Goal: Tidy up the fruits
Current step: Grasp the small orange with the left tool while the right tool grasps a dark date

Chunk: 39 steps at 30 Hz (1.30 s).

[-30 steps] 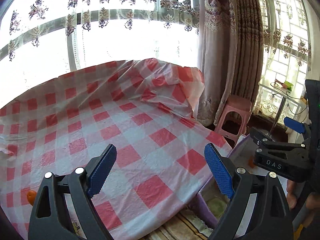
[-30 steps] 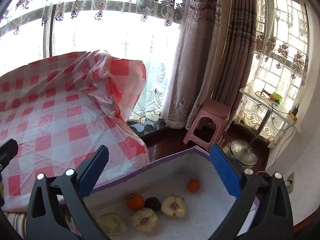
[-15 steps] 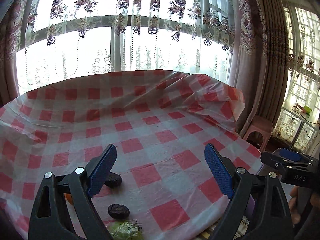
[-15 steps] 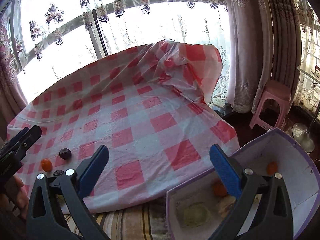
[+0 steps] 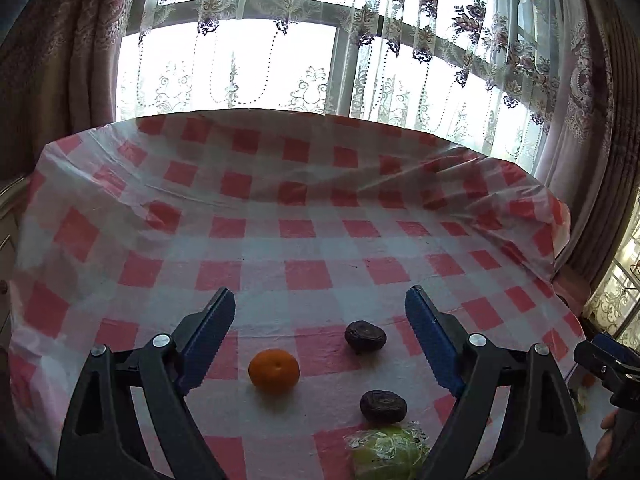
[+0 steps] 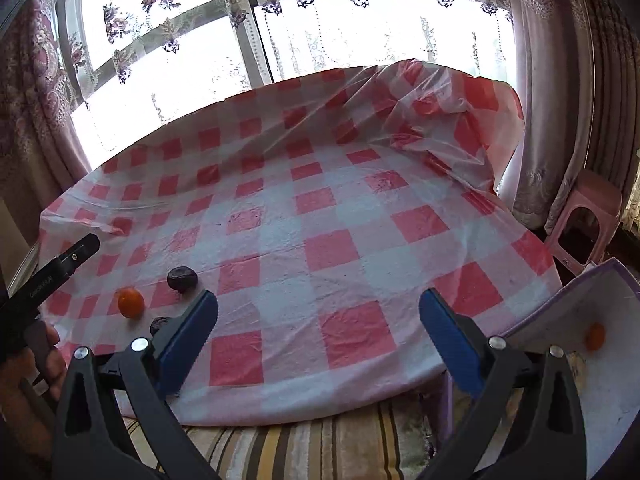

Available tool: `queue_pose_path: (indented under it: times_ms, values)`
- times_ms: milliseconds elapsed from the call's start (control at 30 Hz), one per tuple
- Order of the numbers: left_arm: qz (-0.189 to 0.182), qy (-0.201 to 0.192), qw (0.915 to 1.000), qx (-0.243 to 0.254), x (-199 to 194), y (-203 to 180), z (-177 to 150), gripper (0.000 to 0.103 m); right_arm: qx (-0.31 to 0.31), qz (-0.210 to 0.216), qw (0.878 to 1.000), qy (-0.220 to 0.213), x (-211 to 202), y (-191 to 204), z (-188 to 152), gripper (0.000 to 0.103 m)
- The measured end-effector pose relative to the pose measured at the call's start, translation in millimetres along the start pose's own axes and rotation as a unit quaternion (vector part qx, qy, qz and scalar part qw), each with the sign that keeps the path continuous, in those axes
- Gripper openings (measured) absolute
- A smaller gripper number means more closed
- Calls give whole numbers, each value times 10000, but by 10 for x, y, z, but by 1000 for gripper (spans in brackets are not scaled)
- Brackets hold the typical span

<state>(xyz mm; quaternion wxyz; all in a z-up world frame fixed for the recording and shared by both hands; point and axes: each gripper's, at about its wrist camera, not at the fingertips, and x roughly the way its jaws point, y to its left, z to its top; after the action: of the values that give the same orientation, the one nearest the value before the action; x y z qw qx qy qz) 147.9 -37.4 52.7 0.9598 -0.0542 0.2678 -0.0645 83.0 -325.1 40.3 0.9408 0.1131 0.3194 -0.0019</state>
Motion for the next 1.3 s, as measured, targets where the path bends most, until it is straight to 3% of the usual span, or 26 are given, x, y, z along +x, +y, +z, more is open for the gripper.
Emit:
queue_pose_path:
  times_ms: [267, 500, 1100, 1233, 1300]
  values:
    - [263, 684, 9963, -456, 260, 410, -167, 71, -483, 482, 9973, 259, 118, 502, -175, 101]
    - [283, 1000, 9925, -645, 406, 600, -290, 68, -747, 697, 9936, 479, 202, 809, -299, 101]
    - [-73, 1572, 9874, -138, 703, 408, -443, 59, -1517, 812, 9801, 987, 454, 1340, -486, 101]
    - [-90, 1679, 9857, -75, 769, 391, -466, 46, -1423, 842, 9804, 1073, 539, 1355, -447, 101]
    - [-102, 1690, 9855, -54, 782, 388, -475, 45, -1416, 821, 9804, 1099, 596, 1382, -431, 101]
